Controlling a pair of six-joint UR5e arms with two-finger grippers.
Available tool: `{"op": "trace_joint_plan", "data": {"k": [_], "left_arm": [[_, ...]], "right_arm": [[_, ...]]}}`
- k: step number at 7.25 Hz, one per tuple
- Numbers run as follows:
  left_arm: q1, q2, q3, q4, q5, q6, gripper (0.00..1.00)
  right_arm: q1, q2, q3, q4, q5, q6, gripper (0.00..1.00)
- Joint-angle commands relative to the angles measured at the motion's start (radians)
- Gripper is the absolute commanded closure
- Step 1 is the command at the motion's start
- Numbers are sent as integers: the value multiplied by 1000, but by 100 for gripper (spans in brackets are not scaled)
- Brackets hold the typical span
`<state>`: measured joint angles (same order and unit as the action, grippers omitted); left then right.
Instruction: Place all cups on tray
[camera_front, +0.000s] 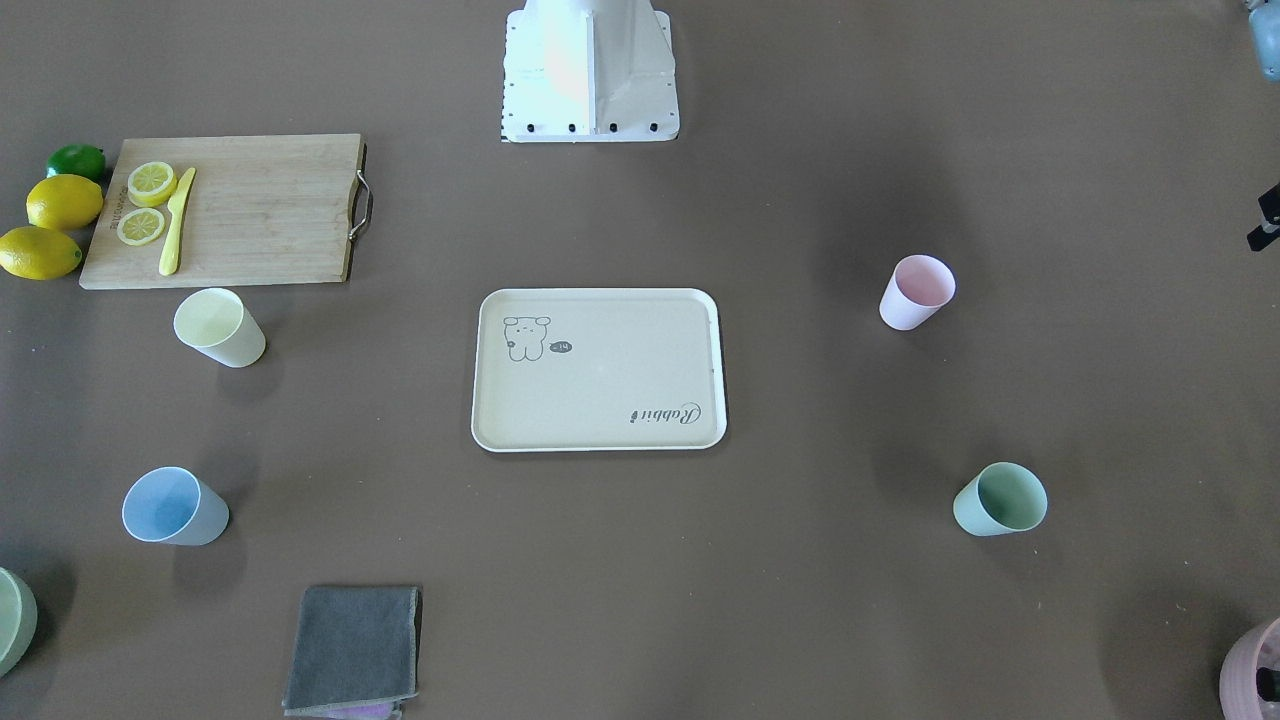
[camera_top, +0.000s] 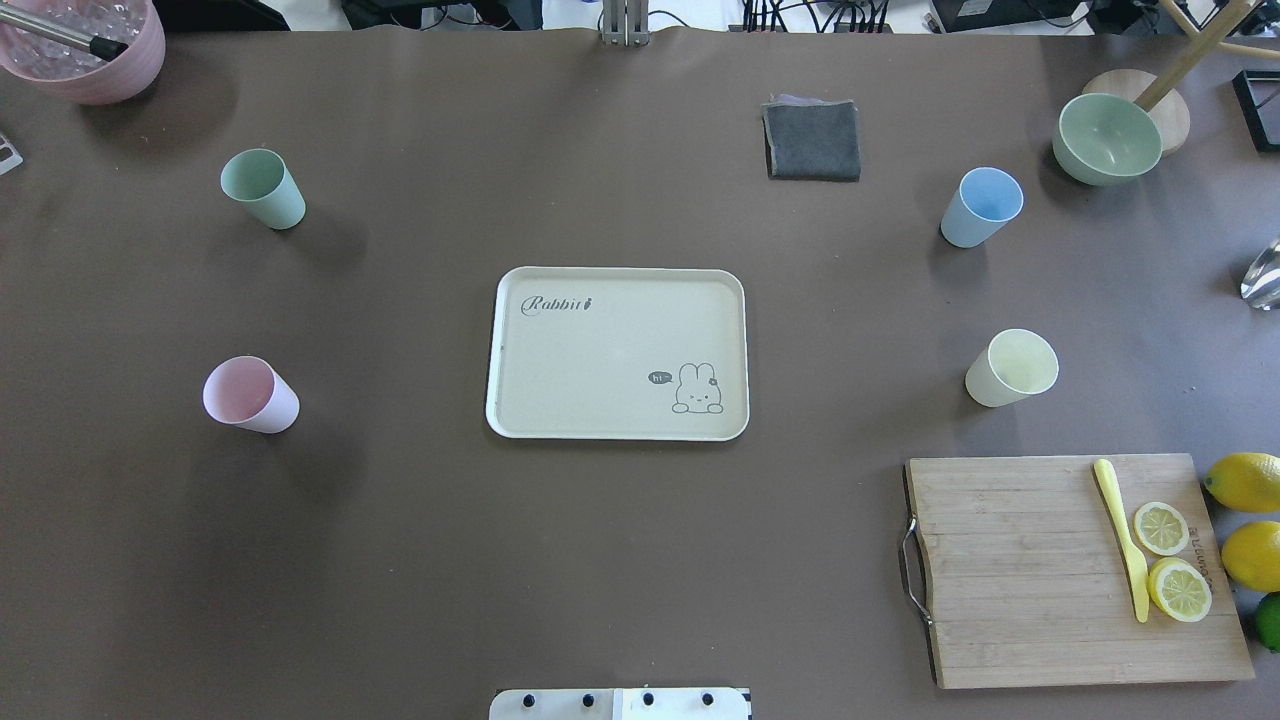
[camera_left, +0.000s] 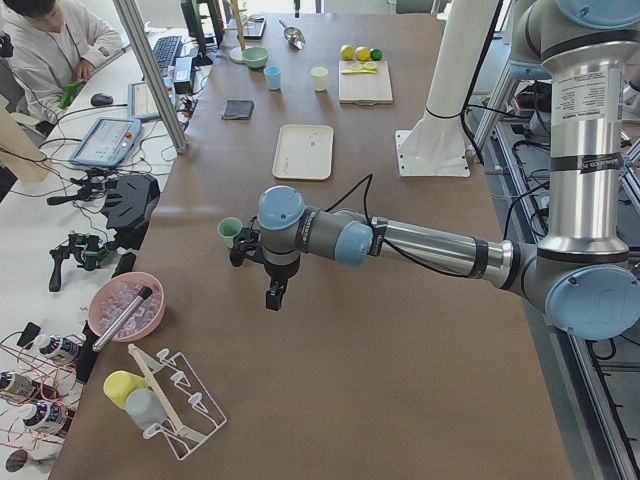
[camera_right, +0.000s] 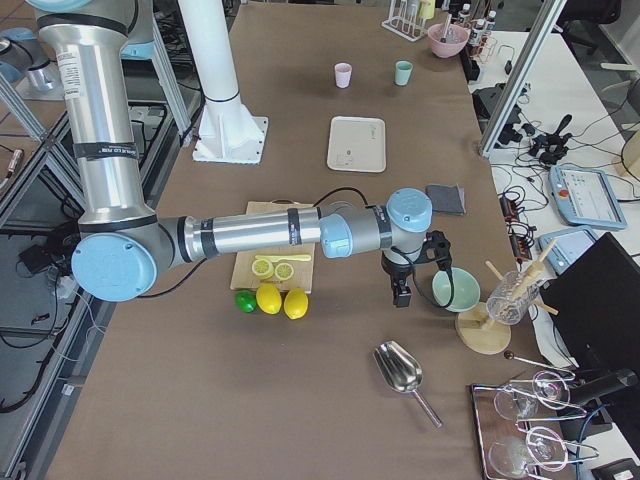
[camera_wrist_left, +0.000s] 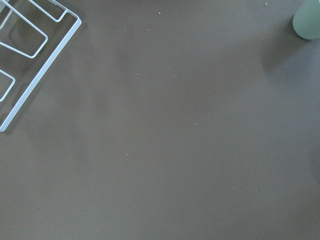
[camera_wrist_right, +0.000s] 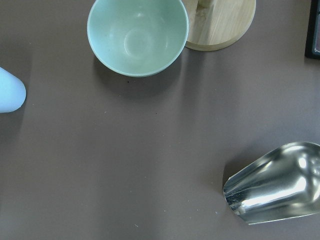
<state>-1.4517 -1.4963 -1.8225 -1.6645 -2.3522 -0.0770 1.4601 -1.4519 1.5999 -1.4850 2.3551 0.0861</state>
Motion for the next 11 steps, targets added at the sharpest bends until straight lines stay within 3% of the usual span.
{"op": "trace_joint_plan", "data": {"k": [1,4,8,11], "left_arm": [[-1,2,-7,-6,5,-1,2],[1,-12,-12,-14,2,-4,2],[126,-94,-12,-72,10,-286,2],[154,-122,-14,-75,13,-346,2]], "right_arm": [[-4,2,2,2,1,0,0],[-61,-4,32,9,6,18,0],[-258,2,141,28,1,297,0],[-403,7,141,103,-39,429,1]]}}
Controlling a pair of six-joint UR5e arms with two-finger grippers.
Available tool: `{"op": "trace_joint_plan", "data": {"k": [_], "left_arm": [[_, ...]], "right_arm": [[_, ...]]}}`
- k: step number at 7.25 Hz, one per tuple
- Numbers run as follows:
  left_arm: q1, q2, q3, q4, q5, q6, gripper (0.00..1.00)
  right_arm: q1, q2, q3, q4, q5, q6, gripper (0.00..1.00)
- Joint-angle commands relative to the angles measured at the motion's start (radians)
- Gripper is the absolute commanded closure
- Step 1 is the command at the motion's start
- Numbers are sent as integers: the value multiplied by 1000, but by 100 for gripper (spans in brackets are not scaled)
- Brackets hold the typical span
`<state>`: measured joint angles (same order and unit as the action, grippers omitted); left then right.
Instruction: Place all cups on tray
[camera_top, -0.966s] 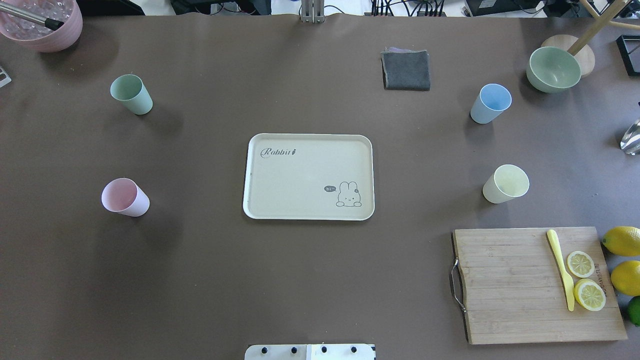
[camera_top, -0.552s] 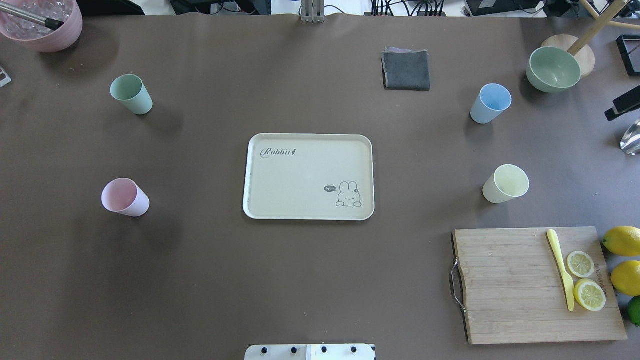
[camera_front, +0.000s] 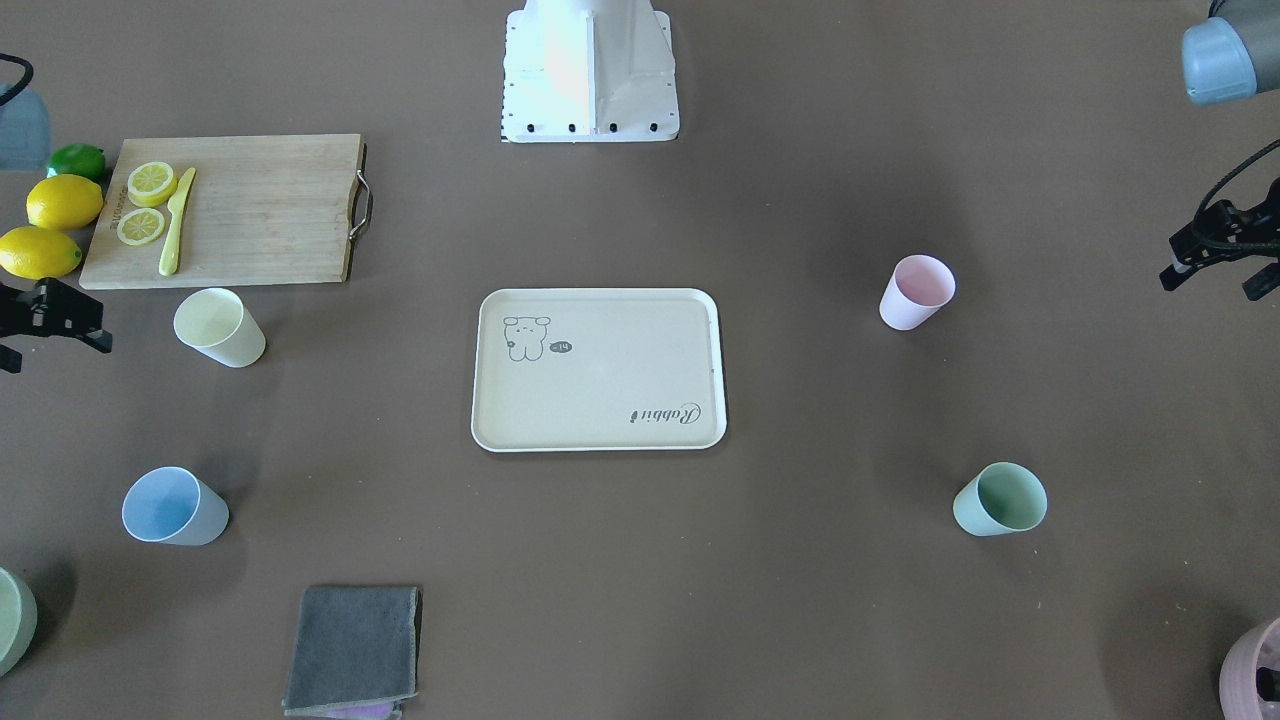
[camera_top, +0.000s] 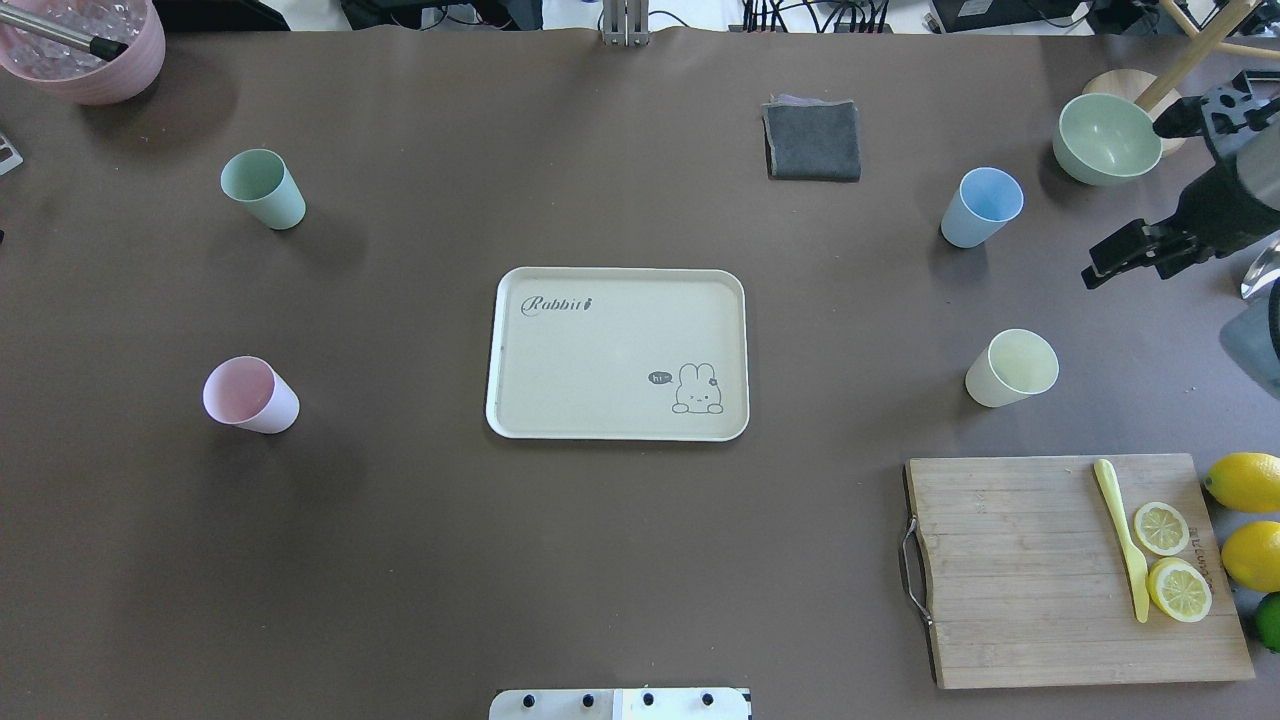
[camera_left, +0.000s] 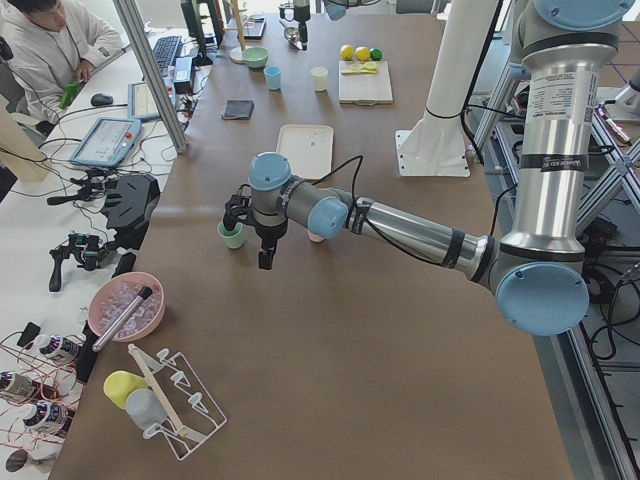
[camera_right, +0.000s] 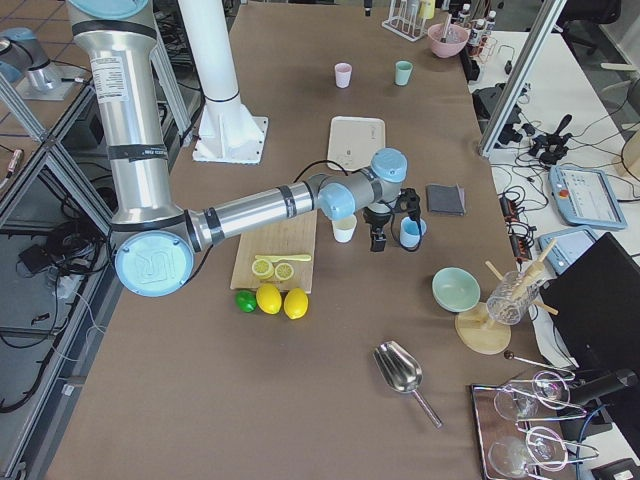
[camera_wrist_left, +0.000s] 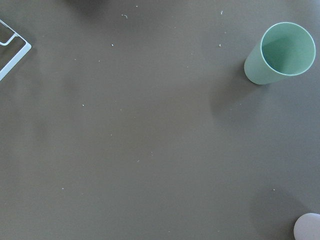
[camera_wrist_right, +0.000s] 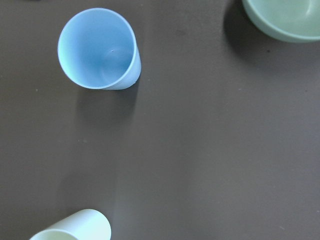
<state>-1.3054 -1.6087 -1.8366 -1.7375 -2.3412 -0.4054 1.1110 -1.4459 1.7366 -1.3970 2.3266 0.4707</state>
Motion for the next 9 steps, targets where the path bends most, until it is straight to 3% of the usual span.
{"op": "trace_joint_plan", "data": {"k": [1,3,6,8,9], "left_arm": [[8,-13,0,-2,5,-18,2],[8,-11,-7,-2,11,-21,2],[8,-11,-7,-2,19,-39,2],[11,-13,-3,-2,23,-42,2],[56,-16,-1,-2,23,-100,2]], "right_arm": [[-80,-1,8,19,-15,78,1],[-121,-1,-18,53,-58,83,4],[-160,-4,-8,56,-53,105,7],[-178,-1,-31,56,-70,105,54],[-184,-5,-32,56,-72,103,68]]}}
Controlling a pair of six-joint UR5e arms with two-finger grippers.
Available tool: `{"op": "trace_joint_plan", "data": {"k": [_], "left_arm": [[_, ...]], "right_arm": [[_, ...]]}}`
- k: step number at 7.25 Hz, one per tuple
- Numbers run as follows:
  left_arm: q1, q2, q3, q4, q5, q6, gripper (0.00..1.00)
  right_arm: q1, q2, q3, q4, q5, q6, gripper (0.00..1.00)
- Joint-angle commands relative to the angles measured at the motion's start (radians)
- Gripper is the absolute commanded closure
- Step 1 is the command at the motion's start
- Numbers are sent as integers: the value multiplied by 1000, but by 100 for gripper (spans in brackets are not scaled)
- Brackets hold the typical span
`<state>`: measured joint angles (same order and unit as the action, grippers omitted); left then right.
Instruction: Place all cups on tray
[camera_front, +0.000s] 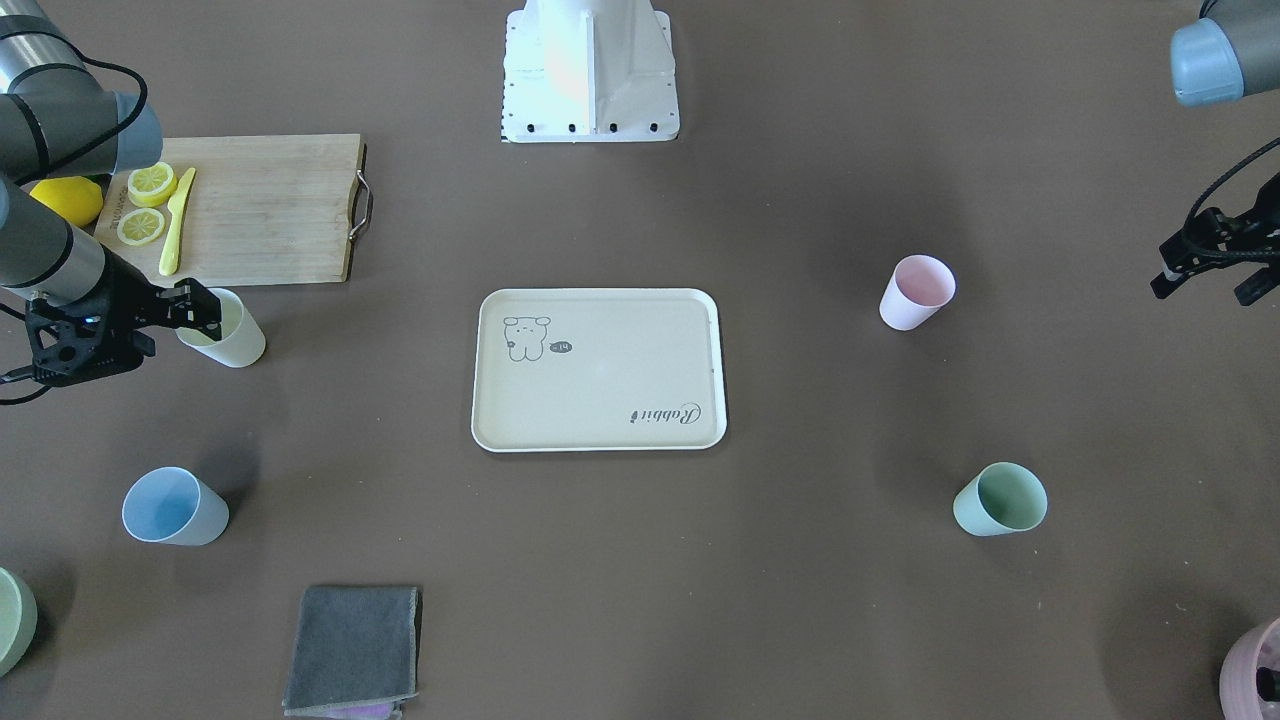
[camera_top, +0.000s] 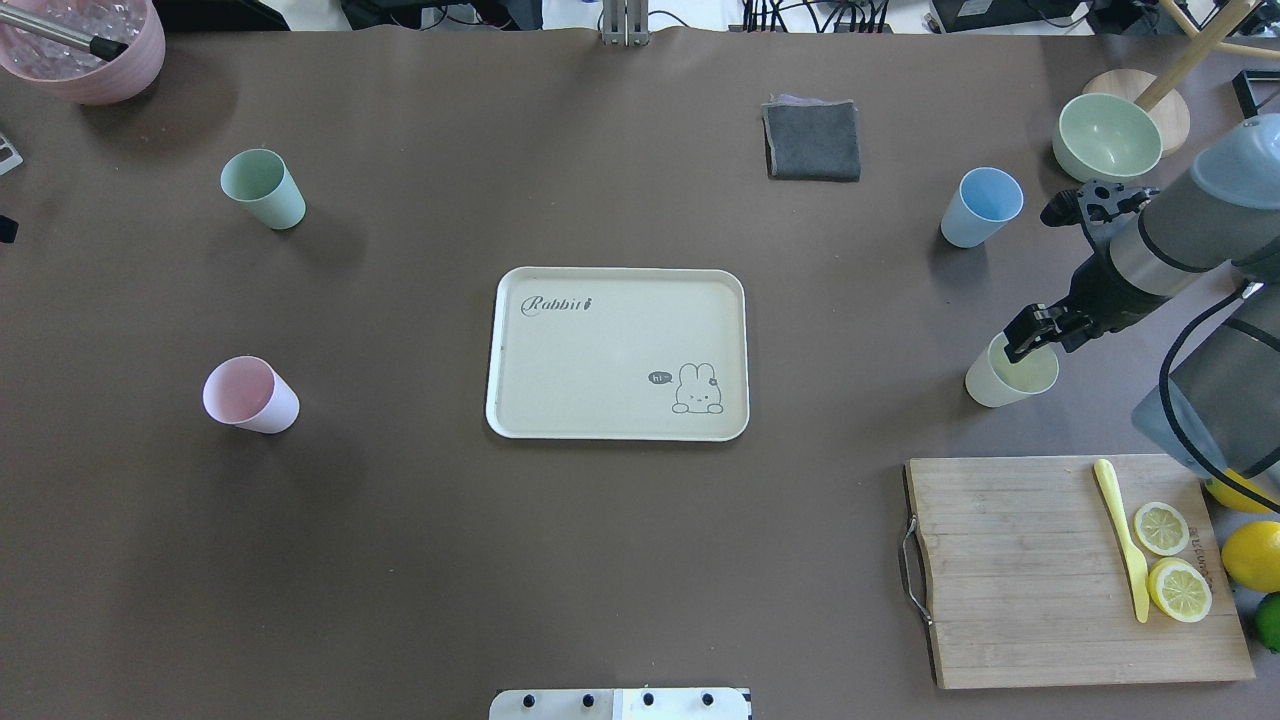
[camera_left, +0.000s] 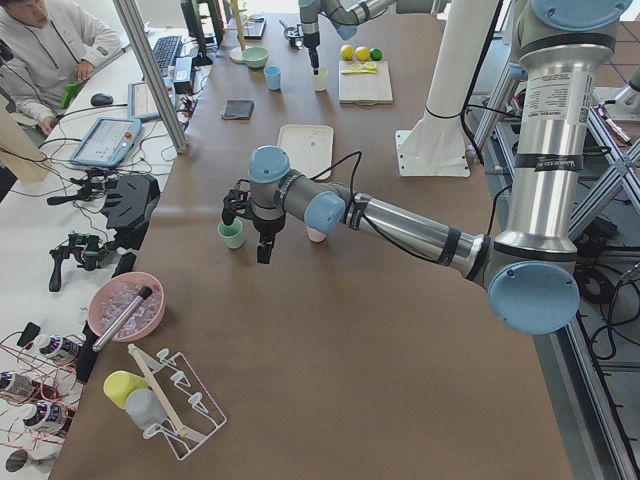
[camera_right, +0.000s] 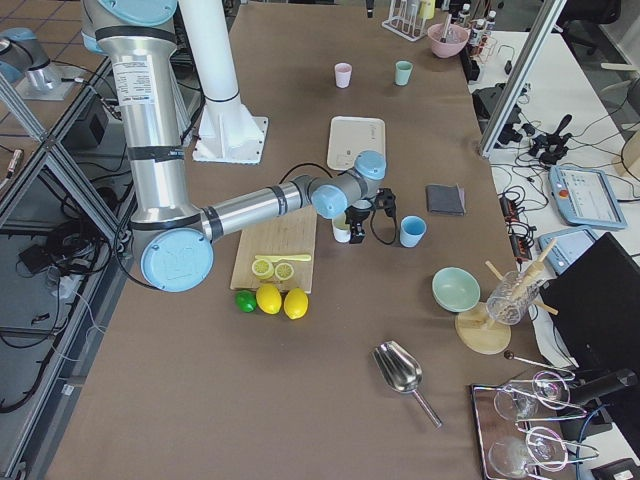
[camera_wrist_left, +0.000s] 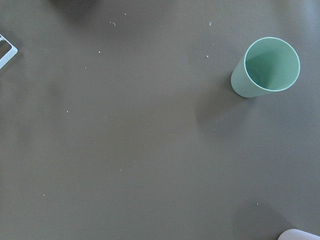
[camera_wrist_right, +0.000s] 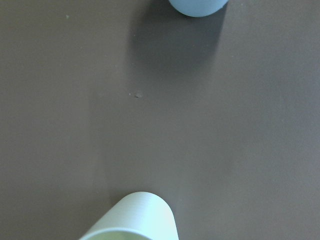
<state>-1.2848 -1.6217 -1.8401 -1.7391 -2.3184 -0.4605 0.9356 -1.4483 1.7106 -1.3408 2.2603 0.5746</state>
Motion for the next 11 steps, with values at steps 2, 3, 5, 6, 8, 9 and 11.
{"op": "trace_joint_plan", "data": {"k": [2,3,5,6,8,9,11], "left_arm": [[106,-17,-2,0,2,-127,26],[134,-17,-5,0,1,-125,48],[217,-18,-22,0,2,-129,47],[249,-17,-34,0,2,-132,38],[344,-17,-71,-3,45,-219,28],[389,-14,-68,-16,95,-228,29],[452,-15,-57,-46,138,-292,35]], "right_arm": [[-12,3,4,0,5,1,100],[-12,12,7,0,30,2,100],[-14,98,14,-9,73,104,100],[-20,147,12,-12,73,175,100],[-87,251,4,-14,58,343,100],[-119,288,-2,-14,29,406,100],[-164,377,-48,-15,-20,491,100]]}}
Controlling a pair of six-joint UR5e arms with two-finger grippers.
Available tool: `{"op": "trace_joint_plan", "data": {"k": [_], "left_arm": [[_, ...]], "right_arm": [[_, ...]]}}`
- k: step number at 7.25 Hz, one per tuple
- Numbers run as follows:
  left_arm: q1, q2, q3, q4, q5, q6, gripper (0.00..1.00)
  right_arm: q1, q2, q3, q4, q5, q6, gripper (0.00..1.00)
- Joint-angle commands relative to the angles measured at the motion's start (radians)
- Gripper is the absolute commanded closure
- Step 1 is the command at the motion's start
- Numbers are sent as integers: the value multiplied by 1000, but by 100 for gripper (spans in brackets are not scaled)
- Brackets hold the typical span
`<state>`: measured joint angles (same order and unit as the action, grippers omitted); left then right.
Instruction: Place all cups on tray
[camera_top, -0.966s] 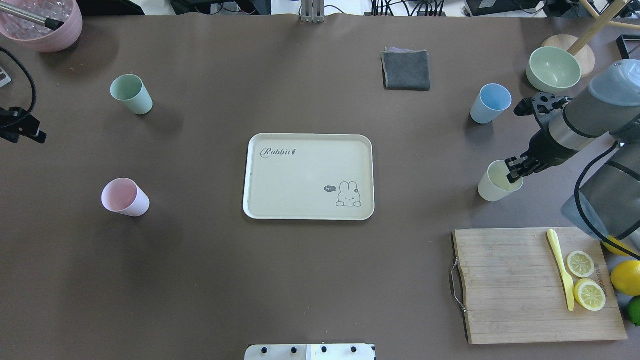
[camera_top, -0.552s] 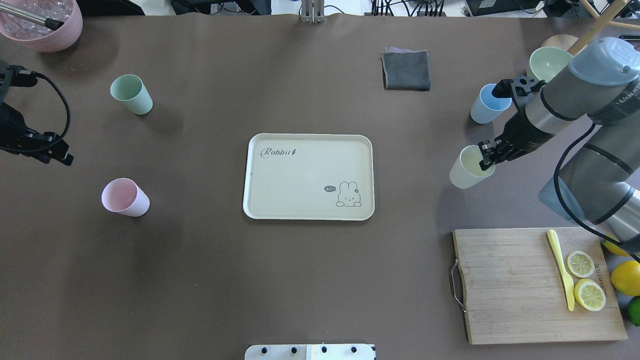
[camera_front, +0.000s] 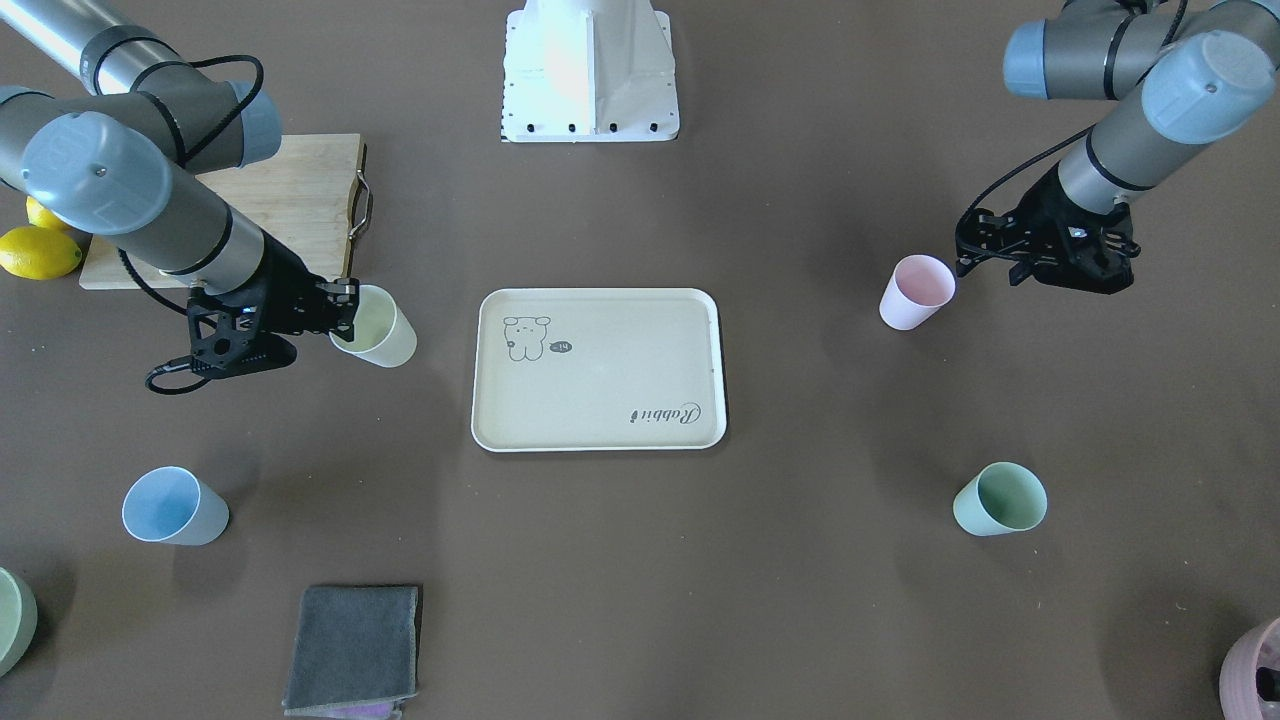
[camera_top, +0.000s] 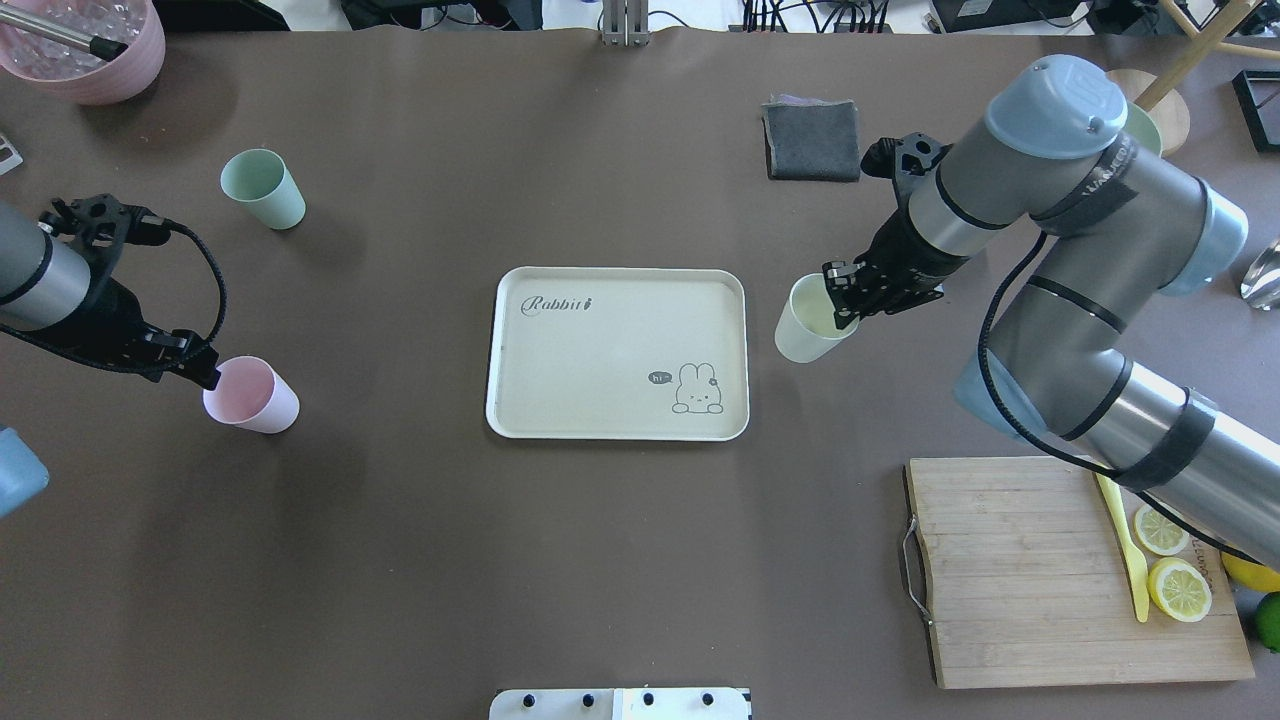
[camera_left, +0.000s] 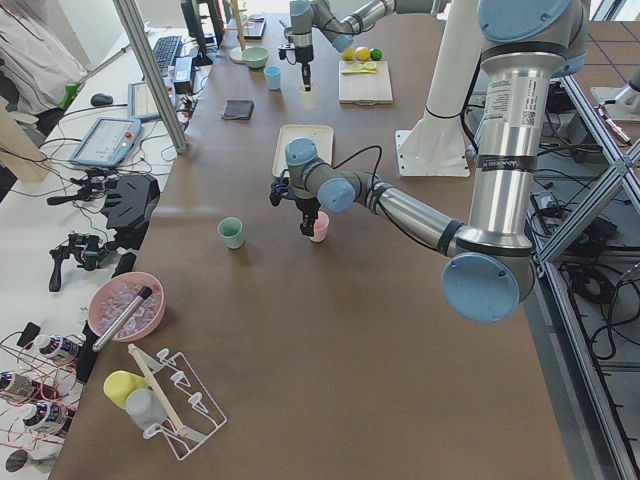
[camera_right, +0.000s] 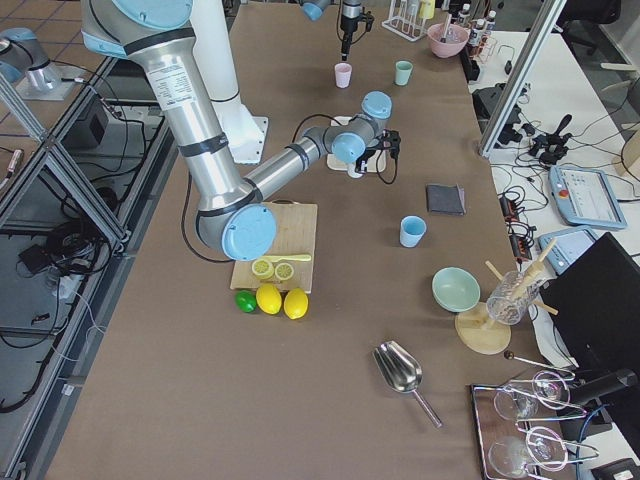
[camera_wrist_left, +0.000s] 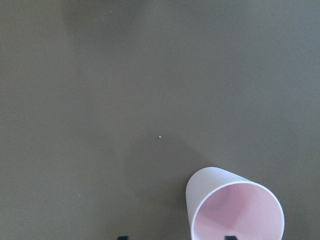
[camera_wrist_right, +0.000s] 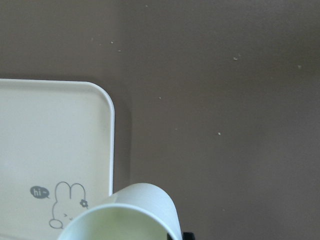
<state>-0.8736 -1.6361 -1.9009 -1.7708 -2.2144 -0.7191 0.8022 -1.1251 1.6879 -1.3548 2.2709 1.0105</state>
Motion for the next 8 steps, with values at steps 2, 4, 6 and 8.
{"op": "trace_joint_plan", "data": {"k": [2,4,6,8], "left_arm": [[59,-20,54,-41,38,-34,42],[64,-22,74,-75,38,-63,100],[64,-76,63,-70,35,-82,100],[64,-248,72,62,35,-154,100]], "right_arm": [[-72,96,-62,-1,-97,68,100],[-116,129,-76,-4,-119,135,100],[-159,146,-80,-6,-166,169,100],[-169,148,-83,-6,-172,171,100]]}}
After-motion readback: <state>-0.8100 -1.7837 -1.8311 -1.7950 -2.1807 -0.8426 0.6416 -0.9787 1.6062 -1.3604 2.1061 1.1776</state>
